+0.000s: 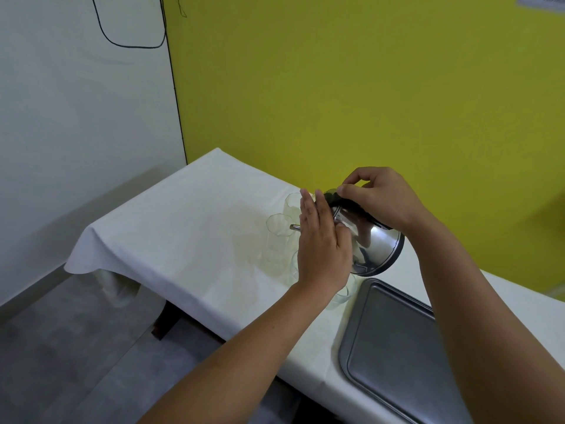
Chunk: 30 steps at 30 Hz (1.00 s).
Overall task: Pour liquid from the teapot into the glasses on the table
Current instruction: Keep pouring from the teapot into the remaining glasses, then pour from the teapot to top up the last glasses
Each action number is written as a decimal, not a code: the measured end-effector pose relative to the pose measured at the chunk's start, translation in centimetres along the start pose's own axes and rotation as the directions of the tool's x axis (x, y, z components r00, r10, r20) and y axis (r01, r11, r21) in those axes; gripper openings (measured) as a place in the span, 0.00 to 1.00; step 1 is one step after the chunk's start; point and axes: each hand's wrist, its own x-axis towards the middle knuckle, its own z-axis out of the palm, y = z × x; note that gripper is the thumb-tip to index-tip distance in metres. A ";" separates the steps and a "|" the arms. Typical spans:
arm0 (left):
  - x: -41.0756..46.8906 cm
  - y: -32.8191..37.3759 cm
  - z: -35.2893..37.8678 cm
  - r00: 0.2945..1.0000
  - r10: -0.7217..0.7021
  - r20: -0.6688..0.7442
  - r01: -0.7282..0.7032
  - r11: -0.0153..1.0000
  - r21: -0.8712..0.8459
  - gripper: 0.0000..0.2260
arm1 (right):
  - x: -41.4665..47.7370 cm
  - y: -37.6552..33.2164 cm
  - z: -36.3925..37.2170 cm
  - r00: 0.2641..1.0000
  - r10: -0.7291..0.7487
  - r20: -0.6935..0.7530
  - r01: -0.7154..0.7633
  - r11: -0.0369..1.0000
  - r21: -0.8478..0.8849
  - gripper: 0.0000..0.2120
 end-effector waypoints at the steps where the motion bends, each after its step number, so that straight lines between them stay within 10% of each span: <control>1: 0.0 0.0 0.0 1.000 -0.001 0.004 0.001 1.000 0.000 0.29 | 0.0 0.0 0.0 1.000 0.001 -0.003 -0.001 1.000 0.002 0.07; 30: -0.8 1.1 -0.3 0.891 0.319 0.324 -0.379 0.914 0.142 0.32 | -7.4 3.4 -0.2 0.906 0.303 -0.296 -0.096 0.829 0.552 0.07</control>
